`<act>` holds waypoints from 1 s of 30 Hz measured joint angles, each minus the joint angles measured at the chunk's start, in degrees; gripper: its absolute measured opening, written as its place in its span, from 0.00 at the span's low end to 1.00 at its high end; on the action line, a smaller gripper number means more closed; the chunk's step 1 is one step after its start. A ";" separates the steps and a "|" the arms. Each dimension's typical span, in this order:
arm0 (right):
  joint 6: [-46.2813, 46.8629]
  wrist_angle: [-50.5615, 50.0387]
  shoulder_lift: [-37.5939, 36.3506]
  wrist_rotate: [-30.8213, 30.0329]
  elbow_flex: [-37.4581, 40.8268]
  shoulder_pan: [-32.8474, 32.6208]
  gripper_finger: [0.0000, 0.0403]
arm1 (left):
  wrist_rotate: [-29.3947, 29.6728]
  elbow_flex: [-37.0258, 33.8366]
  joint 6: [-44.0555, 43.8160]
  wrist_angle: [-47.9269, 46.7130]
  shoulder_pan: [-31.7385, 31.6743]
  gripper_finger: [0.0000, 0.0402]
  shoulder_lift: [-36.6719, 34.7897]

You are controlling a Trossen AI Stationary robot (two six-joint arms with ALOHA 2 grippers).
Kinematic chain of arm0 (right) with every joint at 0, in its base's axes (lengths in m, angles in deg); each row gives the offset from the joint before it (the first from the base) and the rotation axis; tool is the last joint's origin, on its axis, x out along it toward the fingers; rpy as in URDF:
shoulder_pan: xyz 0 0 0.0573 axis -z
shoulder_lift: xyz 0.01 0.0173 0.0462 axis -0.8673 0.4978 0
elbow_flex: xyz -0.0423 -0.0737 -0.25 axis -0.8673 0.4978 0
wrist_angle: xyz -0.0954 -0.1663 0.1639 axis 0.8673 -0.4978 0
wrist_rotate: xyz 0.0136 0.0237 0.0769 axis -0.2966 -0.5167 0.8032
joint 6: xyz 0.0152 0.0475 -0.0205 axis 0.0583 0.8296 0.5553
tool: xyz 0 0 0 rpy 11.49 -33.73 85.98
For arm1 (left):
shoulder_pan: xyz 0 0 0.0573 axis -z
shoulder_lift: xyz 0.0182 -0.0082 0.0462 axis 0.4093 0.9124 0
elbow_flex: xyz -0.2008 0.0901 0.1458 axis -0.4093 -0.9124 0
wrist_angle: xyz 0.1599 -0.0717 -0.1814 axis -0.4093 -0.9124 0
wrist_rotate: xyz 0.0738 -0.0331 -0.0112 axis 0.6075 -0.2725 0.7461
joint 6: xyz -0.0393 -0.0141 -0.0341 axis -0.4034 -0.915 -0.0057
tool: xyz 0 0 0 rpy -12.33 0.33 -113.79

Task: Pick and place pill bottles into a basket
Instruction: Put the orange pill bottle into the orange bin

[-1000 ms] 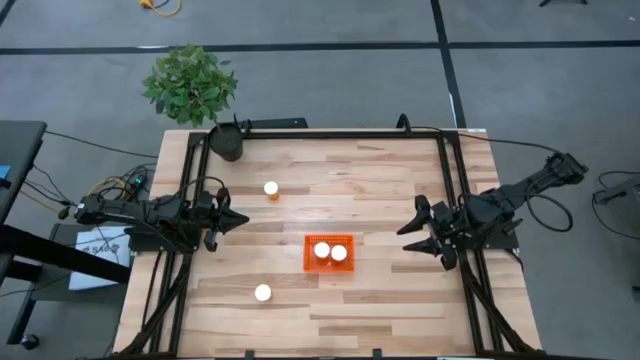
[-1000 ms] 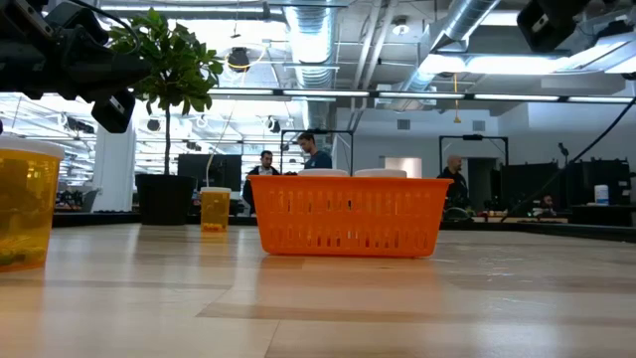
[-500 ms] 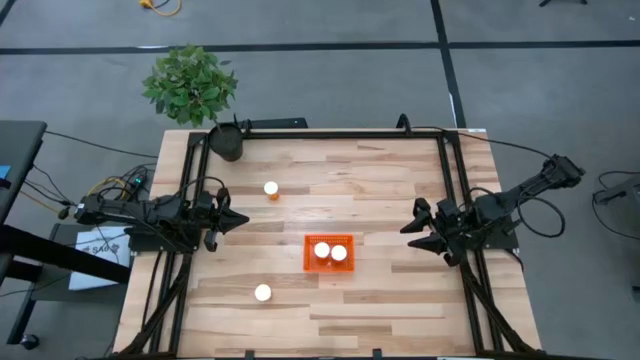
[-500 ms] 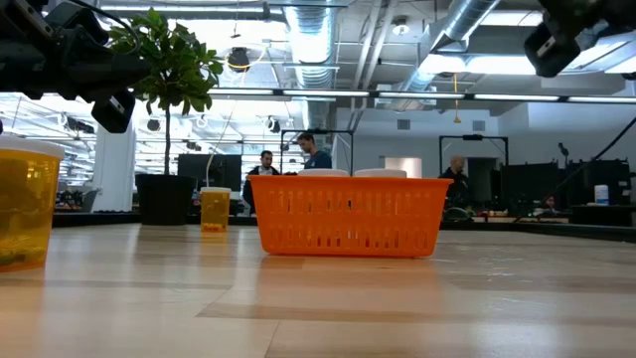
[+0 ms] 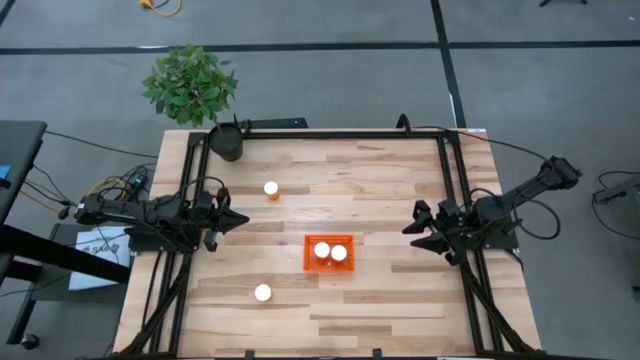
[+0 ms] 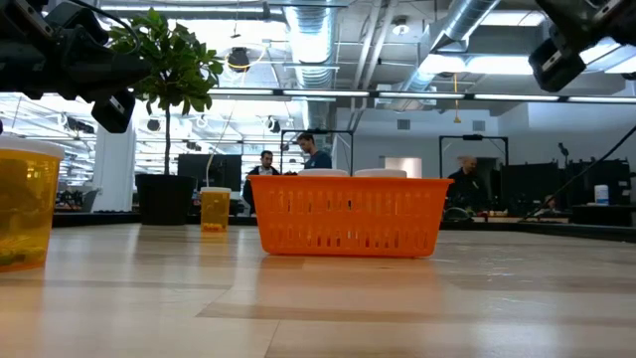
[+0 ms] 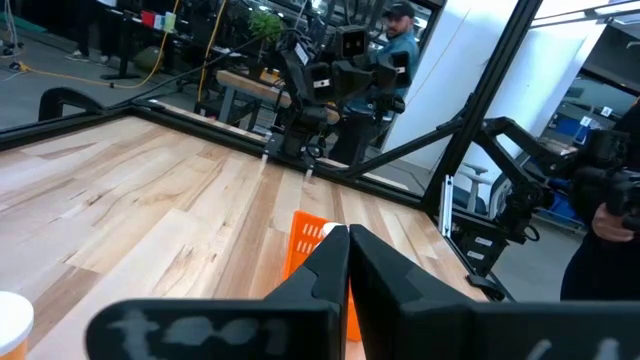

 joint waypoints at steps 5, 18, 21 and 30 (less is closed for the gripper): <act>2.10 2.96 -1.29 0.00 3.11 -0.02 0.45 | -0.01 0.00 0.00 0.00 0.00 0.00 0.00; 3.83 -0.97 -2.30 0.01 5.15 -0.02 0.44 | -0.02 0.00 -0.01 0.00 0.00 0.00 0.00; 5.05 -6.16 -2.30 0.03 5.17 -0.02 0.44 | -0.01 0.00 0.00 0.00 0.00 0.00 0.00; 5.30 -17.39 -2.30 0.09 5.22 -0.02 0.43 | -0.02 0.00 -0.02 0.00 0.00 0.00 0.00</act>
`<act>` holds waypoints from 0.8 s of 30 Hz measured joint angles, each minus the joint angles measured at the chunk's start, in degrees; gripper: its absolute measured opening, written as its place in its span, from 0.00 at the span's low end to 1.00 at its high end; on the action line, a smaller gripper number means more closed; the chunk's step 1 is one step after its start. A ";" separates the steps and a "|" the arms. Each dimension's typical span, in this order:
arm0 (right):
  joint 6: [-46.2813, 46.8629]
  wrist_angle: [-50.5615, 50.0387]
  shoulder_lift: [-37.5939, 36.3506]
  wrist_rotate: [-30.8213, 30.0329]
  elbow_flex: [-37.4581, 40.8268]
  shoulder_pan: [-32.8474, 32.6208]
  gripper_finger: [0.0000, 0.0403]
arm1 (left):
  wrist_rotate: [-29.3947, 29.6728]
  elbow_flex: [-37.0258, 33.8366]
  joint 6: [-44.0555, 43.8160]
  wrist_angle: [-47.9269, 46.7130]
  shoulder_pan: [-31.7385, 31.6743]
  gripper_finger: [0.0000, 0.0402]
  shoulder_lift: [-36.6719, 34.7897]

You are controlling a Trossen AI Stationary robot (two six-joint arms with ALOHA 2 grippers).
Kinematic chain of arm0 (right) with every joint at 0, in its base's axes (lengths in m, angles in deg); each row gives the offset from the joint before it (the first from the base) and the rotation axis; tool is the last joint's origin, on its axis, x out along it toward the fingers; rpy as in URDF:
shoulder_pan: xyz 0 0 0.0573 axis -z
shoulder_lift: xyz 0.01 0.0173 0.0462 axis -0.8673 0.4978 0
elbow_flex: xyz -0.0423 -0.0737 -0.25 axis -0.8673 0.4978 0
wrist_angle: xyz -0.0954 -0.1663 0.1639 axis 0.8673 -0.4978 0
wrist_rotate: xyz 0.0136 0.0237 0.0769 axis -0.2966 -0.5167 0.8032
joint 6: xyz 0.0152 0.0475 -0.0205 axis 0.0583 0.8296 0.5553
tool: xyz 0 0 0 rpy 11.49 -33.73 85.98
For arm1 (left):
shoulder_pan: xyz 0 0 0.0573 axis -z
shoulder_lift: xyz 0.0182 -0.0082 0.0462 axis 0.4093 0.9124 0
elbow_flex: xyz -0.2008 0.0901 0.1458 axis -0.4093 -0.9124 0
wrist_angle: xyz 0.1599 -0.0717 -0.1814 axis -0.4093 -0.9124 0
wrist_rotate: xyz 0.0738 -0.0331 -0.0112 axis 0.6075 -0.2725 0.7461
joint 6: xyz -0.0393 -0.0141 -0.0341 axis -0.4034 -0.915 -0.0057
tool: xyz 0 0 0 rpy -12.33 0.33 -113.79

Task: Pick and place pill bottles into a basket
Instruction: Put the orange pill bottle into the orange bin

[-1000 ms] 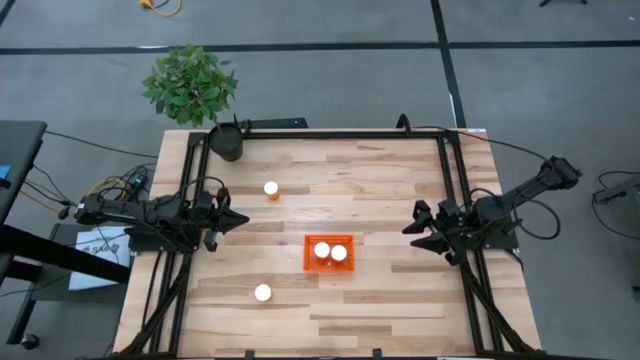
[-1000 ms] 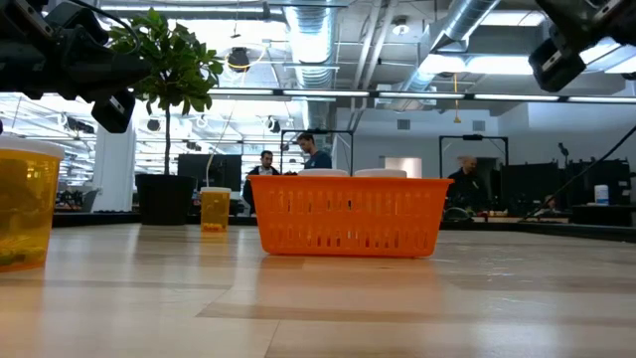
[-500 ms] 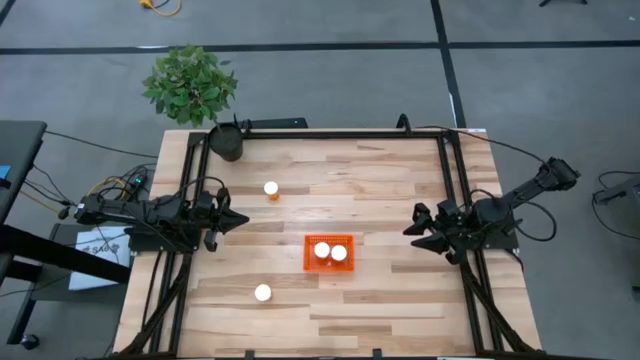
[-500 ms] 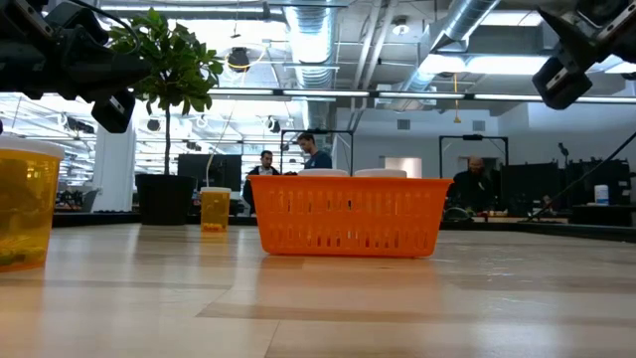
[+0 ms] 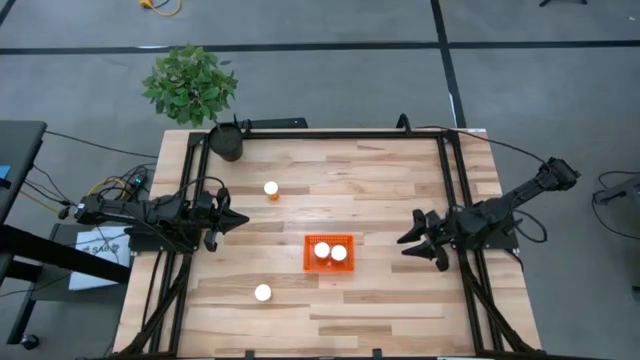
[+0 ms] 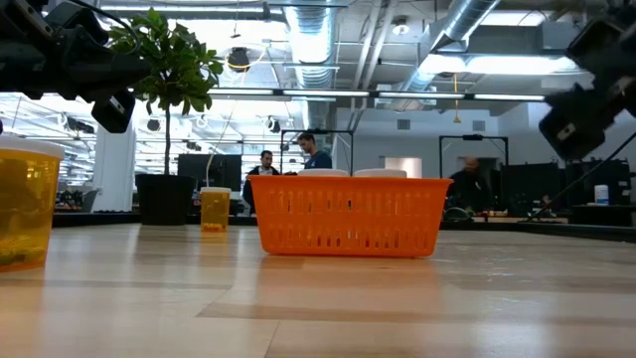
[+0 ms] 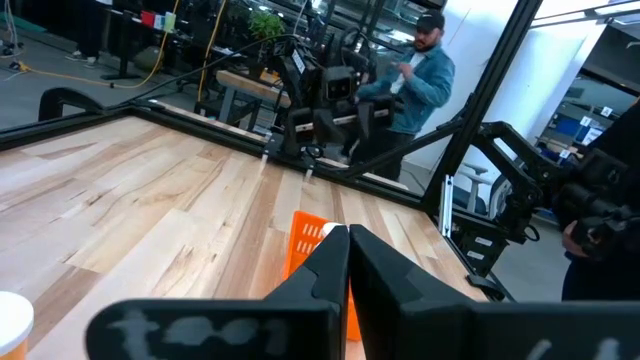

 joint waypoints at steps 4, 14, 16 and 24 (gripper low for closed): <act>0.36 -5.22 0.00 0.02 0.00 0.00 0.42 | 0.00 0.00 0.01 0.00 0.00 0.00 0.01; -2.04 -7.15 1.33 0.96 0.04 0.00 0.42 | 0.00 0.00 0.02 0.00 0.00 0.00 0.00; -2.38 -7.13 2.12 0.96 0.04 0.00 0.42 | 0.01 0.00 0.02 0.00 0.00 0.00 0.00; -5.22 -7.32 7.39 1.68 0.07 0.02 0.42 | 0.00 0.00 0.02 0.00 0.00 0.00 0.00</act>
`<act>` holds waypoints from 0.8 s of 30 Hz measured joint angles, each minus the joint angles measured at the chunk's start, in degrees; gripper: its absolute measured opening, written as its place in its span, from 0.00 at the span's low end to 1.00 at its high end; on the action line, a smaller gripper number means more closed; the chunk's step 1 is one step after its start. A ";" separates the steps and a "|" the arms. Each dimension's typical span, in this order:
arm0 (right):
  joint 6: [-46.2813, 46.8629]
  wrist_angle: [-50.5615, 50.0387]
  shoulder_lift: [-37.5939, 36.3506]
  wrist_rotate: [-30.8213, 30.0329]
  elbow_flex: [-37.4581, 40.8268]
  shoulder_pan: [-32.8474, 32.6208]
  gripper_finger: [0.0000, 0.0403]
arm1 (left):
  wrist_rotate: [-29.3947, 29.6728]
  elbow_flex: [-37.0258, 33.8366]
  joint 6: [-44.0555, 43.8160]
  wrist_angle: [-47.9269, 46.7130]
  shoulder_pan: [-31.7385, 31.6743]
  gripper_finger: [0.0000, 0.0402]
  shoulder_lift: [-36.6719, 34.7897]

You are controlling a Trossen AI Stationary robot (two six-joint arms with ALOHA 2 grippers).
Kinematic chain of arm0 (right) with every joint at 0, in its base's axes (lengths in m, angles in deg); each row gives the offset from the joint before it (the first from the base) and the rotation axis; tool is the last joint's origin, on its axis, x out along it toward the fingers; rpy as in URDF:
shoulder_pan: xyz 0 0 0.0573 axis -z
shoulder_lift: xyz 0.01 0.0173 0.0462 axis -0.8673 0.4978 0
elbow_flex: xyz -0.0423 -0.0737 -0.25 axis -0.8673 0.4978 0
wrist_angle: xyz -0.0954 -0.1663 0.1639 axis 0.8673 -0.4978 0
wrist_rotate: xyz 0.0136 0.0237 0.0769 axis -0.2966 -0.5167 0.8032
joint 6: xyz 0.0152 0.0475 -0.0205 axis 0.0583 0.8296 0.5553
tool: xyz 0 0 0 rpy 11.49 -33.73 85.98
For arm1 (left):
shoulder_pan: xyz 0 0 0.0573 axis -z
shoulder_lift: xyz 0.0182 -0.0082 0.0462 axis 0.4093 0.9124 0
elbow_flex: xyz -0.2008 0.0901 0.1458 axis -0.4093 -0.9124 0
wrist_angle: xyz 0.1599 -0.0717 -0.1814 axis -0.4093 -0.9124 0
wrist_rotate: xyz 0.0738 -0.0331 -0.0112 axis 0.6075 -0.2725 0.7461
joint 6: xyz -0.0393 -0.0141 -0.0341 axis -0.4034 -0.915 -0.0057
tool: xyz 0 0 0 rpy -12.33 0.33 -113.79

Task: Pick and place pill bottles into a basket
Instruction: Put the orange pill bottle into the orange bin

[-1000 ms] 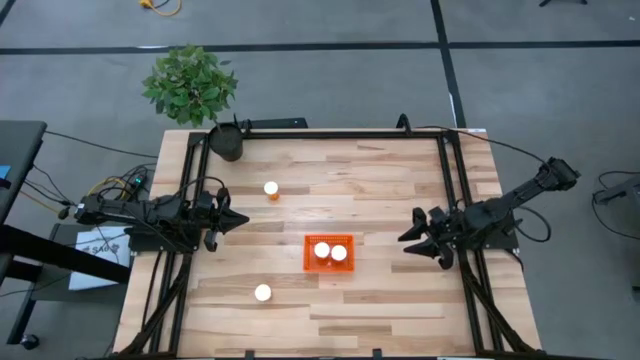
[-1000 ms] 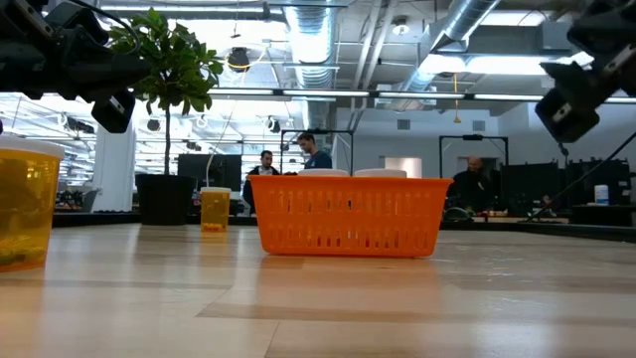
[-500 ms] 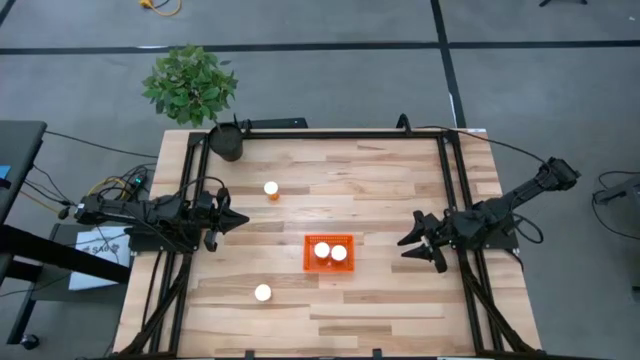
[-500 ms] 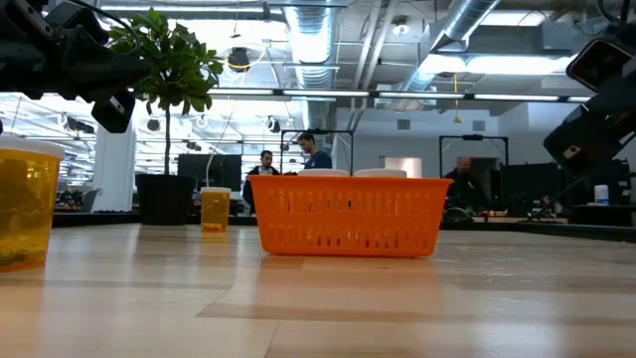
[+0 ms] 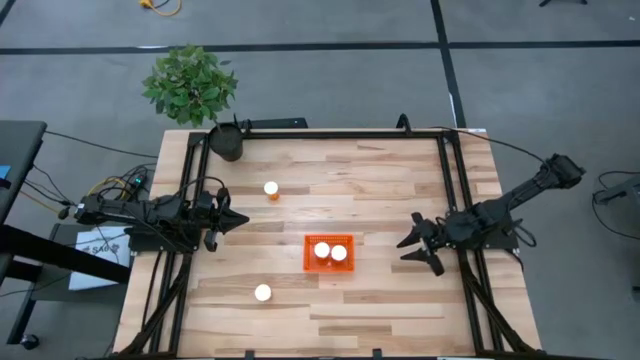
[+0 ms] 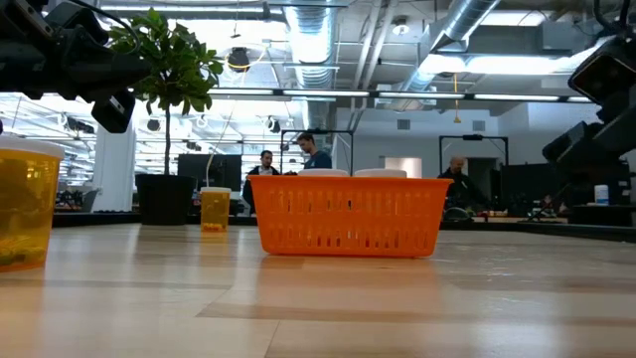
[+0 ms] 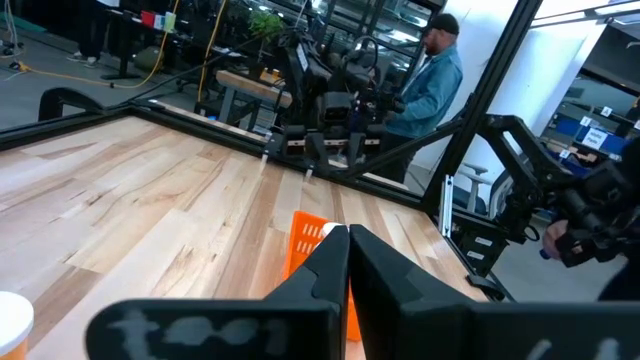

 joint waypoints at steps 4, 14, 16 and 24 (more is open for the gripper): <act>-0.02 0.00 2.12 -0.24 0.02 -0.02 0.42 | 0.01 0.00 0.00 0.00 0.00 0.00 0.01; -0.02 0.02 3.72 -0.28 0.02 -0.02 0.42 | 0.01 0.00 -0.01 0.00 0.00 0.00 0.00; 0.00 0.02 3.72 -0.26 0.02 -0.02 0.42 | 0.00 0.00 -0.01 0.00 0.00 0.00 0.01; 0.00 0.02 3.72 -0.28 0.04 -0.02 0.42 | 0.02 0.00 0.00 0.00 0.00 0.00 0.00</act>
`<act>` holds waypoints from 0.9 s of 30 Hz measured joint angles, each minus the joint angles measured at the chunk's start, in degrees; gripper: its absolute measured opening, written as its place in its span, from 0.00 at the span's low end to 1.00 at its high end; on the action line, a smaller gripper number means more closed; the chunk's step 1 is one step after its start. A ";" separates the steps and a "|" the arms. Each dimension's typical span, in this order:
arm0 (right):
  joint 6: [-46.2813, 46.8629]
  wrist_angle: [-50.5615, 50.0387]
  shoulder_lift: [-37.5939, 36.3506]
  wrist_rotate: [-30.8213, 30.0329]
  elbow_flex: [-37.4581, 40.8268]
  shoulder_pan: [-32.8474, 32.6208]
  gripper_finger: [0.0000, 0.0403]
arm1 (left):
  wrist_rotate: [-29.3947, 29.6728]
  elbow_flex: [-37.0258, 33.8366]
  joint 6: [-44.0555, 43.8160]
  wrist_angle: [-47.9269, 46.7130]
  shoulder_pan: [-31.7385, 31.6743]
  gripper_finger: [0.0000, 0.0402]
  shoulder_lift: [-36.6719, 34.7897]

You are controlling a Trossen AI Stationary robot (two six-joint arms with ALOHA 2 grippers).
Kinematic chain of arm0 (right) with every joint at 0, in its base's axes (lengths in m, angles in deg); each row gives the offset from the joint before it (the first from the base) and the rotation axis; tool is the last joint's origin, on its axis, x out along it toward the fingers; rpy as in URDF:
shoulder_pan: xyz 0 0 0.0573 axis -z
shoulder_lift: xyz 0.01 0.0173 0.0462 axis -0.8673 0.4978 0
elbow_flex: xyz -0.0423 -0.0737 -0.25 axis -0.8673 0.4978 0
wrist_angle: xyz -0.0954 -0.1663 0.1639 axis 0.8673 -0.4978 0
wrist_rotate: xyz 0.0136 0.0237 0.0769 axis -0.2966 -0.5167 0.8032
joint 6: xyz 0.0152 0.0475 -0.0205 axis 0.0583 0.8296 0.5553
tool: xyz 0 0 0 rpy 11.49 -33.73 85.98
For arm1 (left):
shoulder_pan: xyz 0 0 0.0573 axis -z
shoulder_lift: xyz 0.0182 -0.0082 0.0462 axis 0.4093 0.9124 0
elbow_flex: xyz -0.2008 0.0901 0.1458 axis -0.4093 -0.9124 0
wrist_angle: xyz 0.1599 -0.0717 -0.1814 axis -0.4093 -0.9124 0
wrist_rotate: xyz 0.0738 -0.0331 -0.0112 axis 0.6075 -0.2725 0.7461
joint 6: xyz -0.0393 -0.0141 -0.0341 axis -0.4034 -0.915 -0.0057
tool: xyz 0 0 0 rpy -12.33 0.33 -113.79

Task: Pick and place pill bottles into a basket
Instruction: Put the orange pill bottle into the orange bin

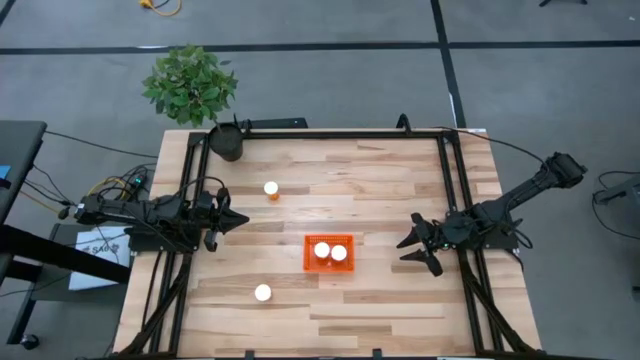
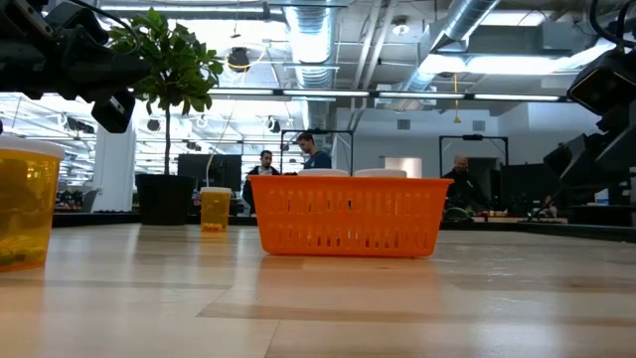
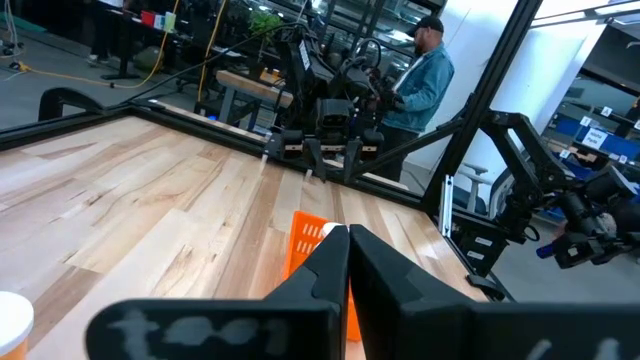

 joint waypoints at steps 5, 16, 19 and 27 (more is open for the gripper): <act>0.00 0.00 0.00 -0.01 0.00 0.01 0.42 | 0.00 0.00 0.00 0.00 0.00 0.00 0.02; 0.00 0.00 0.00 -0.04 0.00 0.00 0.42 | -0.01 0.00 0.00 0.00 0.00 0.00 0.02; 0.00 0.00 0.00 -0.04 0.00 0.00 0.42 | 0.00 0.00 0.02 0.02 0.00 0.00 0.00; 0.00 0.00 0.00 -0.04 0.00 0.00 0.42 | 1.75 -0.02 -3.79 1.20 0.00 0.00 0.00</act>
